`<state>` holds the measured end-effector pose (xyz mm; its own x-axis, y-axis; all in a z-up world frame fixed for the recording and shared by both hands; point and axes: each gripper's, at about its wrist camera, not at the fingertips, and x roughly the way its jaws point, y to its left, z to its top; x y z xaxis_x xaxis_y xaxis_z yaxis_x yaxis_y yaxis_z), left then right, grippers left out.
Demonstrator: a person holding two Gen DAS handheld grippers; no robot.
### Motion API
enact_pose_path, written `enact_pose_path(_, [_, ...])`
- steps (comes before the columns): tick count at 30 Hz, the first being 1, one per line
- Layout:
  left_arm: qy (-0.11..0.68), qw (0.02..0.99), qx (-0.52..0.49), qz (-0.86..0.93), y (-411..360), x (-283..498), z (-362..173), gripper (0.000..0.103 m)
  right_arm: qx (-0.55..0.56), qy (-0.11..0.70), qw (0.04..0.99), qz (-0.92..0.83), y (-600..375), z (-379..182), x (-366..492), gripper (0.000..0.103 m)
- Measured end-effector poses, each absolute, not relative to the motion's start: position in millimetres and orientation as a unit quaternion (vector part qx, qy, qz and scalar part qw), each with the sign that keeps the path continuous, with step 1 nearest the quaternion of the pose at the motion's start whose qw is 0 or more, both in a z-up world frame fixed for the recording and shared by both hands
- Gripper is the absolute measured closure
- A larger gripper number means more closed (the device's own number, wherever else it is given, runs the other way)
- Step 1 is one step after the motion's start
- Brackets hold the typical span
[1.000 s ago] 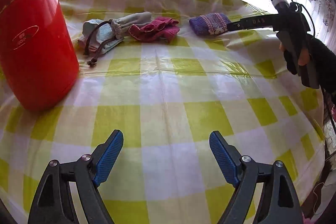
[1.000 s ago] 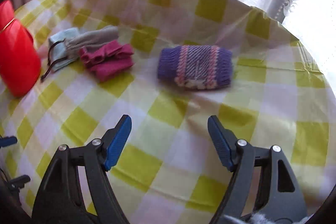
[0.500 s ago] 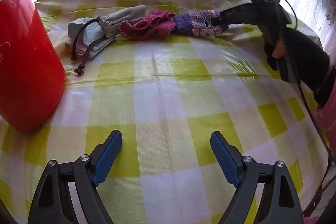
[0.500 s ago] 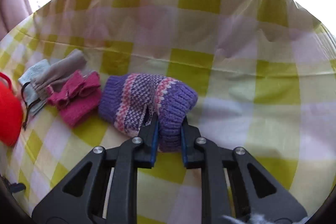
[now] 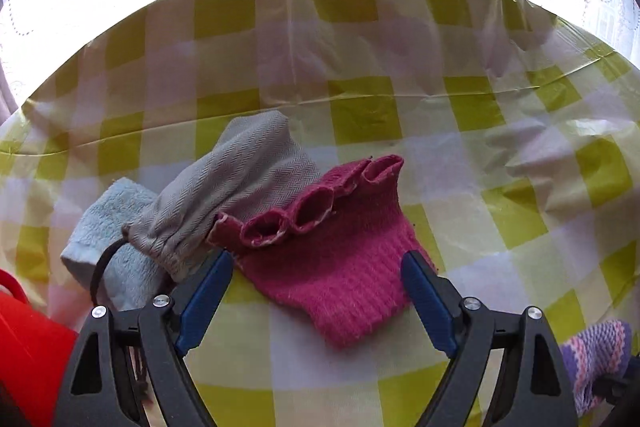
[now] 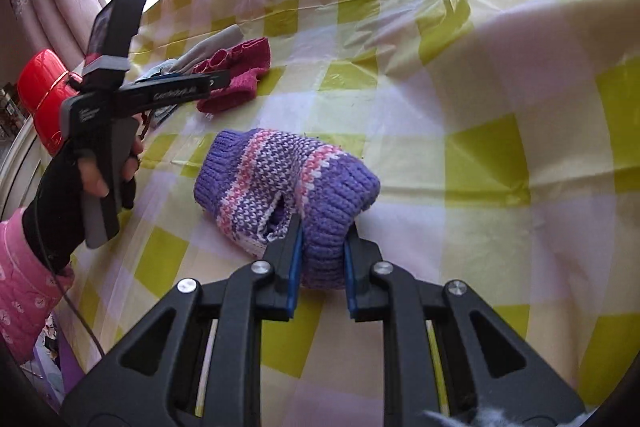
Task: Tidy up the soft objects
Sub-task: 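Grasp the purple knit sock with the right gripper while the left grasps the pink fingerless glove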
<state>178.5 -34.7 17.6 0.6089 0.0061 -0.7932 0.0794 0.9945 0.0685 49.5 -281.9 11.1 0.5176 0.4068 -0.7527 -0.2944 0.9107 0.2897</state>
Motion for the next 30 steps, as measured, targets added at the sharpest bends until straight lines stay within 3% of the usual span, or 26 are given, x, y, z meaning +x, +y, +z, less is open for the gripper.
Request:
enact_pose_path(4, [0.468,0.882,0.011,-0.054,-42.2,193.9,5.3,0.019,0.076,0.447,0.868,0.201,-290.0,9.5,41.7,0.081])
enact_pose_path(5, [0.473,0.878,-0.014,-0.073,-42.4,189.6,5.4,0.042,0.077,0.446,0.869,0.200,-291.5,9.2,40.6,0.081])
enact_pose_path(6, [0.472,0.876,-0.034,-0.093,-43.0,181.5,7.8,0.073,0.078,0.444,0.870,0.198,-292.0,8.7,39.2,0.081])
enact_pose_path(9, [0.472,0.874,-0.045,-0.105,-48.5,140.8,14.7,0.091,0.079,0.445,0.870,0.197,-292.2,8.9,36.2,0.079])
enact_pose_path(10, [0.474,0.872,-0.052,-0.112,-47.9,122.1,15.0,0.092,0.076,0.447,0.870,0.196,-293.4,9.6,33.7,0.077])
enact_pose_path(11, [0.478,0.868,-0.060,-0.120,-46.3,102.2,14.4,0.092,0.072,0.450,0.869,0.195,-295.0,9.8,31.4,0.076])
enact_pose_path(12, [0.480,0.866,-0.066,-0.127,-43.4,82.3,14.1,0.092,0.069,0.454,0.868,0.191,-297.8,10.3,29.1,0.068])
enact_pose_path(15, [0.476,0.864,-0.082,-0.141,-29.9,31.0,18.6,0.088,0.050,0.460,0.869,0.177,-309.9,13.8,18.1,0.034])
enact_pose_path(16, [0.477,0.862,-0.090,-0.146,-24.8,17.8,19.9,0.085,0.040,0.452,0.872,0.182,-311.3,17.0,14.9,0.028])
enact_pose_path(21, [0.476,0.868,-0.087,-0.113,-10.1,-12.7,27.2,0.026,-0.067,0.404,0.883,0.229,-287.7,36.3,26.7,0.016])
enact_pose_path(23, [0.479,0.867,-0.104,-0.085,-4.1,-16.0,28.4,0.022,-0.095,0.400,0.871,0.269,-270.7,35.5,42.3,0.010])
enact_pose_path(27, [0.499,0.853,-0.148,-0.047,7.2,-11.2,24.6,0.021,-0.151,0.472,0.804,0.329,-230.5,7.5,68.1,0.009])
enact_pose_path(30, [0.511,0.847,-0.142,-0.042,0.4,-9.3,20.4,0.020,-0.166,0.450,0.810,0.337,-226.1,6.9,58.3,0.009])
